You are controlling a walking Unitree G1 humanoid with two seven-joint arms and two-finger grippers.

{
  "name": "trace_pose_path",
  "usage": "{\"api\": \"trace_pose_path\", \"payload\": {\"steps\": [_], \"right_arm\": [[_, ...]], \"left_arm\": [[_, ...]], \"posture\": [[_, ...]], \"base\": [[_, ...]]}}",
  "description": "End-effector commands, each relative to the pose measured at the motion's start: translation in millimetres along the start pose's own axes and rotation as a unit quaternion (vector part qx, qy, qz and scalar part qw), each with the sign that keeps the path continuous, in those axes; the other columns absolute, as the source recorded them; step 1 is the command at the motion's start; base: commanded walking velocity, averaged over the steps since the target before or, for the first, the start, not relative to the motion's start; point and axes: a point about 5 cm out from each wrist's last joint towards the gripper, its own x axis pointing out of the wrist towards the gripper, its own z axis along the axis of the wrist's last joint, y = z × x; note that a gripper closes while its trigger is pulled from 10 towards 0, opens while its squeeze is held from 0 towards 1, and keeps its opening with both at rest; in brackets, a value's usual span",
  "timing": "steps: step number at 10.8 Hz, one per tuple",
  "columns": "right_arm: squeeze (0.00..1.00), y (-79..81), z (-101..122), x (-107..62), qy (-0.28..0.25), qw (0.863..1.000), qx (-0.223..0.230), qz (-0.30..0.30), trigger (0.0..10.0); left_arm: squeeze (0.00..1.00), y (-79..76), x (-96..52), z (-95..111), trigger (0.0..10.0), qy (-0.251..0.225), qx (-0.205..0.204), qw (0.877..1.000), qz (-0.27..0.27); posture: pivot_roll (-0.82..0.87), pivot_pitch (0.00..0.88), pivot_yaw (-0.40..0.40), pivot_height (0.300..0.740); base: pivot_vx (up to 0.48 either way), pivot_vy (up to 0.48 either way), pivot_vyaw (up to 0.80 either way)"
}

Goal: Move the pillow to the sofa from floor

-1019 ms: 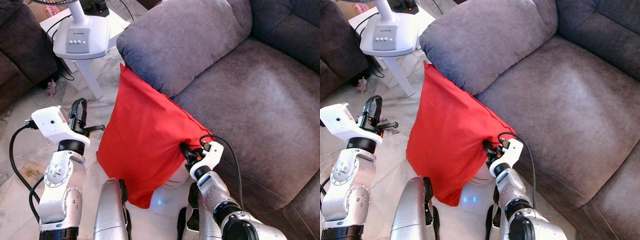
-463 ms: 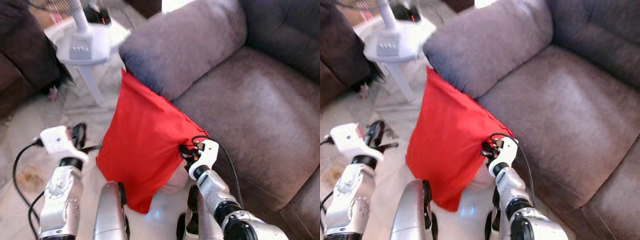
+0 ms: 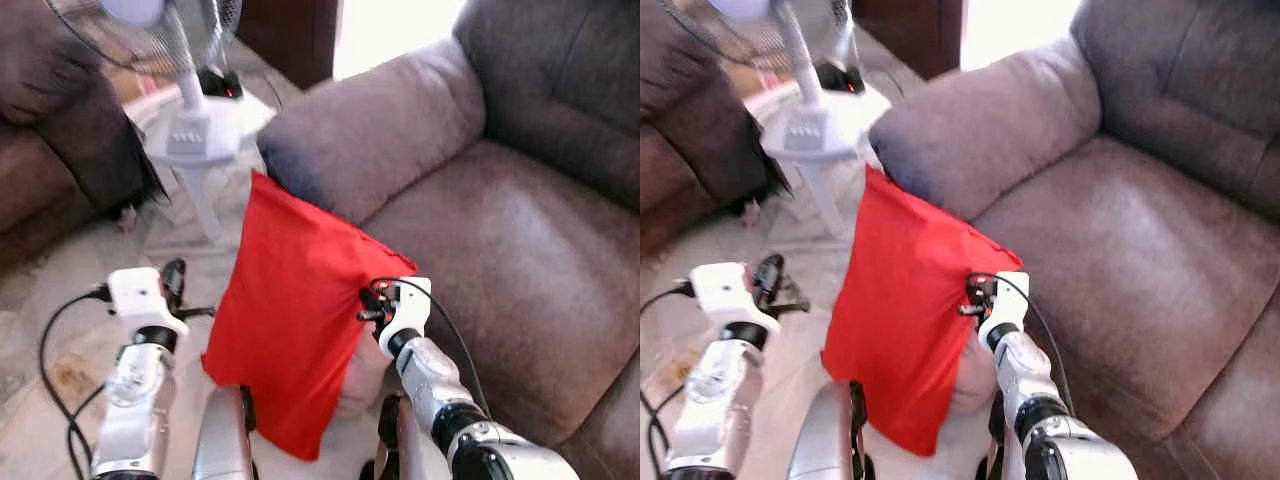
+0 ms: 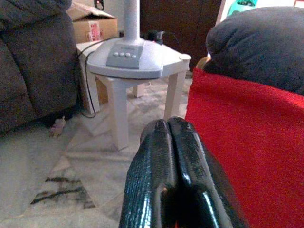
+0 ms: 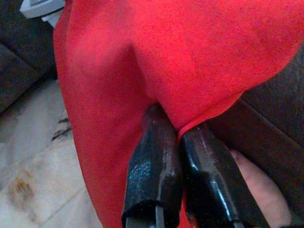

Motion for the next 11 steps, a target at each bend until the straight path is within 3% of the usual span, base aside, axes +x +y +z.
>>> {"api": "trace_pose_path", "payload": {"steps": [1,4,11], "right_arm": [[0.00,-8.0,14.0,-0.8,-0.041,0.999,-0.018,-0.011,10.0],[0.00,-9.2,16.6,-0.5,-0.049,0.998,-0.022,-0.021,10.0],[0.00,-5.4,23.6,2.6,-0.060,0.997,-0.033,-0.019,10.0]], "left_arm": [[0.00,-2.7,0.6,-2.3,10.0,-0.002,0.015,1.000,-0.004],[0.00,-5.6,5.9,-0.4,10.0,-0.015,0.020,1.000,-0.013],[0.00,-2.8,9.8,0.3,10.0,-0.024,0.023,0.999,-0.003]], "posture": [[0.16,0.069,-0.048,0.577],[0.17,0.057,-0.043,0.577],[0.16,0.122,-0.031,0.585]], "base": [[0.000,0.000,0.00],[0.000,0.000,0.00],[0.000,0.000,0.00]]}}
